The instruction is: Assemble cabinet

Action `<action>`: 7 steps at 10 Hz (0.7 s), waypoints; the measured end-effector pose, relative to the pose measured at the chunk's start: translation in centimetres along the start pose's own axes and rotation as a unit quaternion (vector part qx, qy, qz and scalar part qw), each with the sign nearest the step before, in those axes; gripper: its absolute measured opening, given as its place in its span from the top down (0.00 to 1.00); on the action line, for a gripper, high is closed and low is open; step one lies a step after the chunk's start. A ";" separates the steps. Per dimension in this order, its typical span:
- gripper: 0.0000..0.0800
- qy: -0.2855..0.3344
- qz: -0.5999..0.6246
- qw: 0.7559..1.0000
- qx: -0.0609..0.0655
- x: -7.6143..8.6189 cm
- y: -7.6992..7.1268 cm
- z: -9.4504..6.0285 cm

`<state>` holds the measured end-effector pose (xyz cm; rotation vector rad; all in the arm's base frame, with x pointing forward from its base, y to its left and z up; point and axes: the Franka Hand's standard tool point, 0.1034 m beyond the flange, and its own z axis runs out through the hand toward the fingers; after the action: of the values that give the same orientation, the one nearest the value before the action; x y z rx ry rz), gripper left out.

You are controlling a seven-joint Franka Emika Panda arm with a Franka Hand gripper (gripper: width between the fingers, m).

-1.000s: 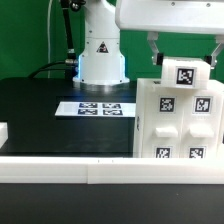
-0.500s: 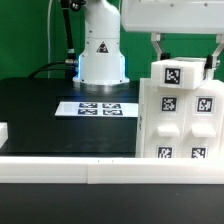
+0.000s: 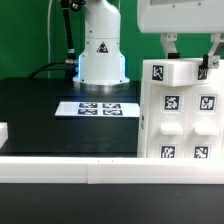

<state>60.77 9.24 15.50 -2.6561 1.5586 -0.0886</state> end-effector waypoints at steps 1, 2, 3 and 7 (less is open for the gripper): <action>0.30 0.002 0.031 1.000 0.004 0.0 -0.1 0.0; 0.30 0.003 0.057 0.998 0.005 0.0 -0.1 0.0; 0.30 0.002 0.098 0.995 0.005 -0.1 -0.1 0.0; 0.30 -0.008 0.195 0.981 0.005 -0.3 -0.3 -0.1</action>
Offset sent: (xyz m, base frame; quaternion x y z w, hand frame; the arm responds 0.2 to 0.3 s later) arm 0.0026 0.0048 -0.0035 0.0124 0.0006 0.1989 0.9799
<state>60.92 9.66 15.58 -2.2825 2.0298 -0.0544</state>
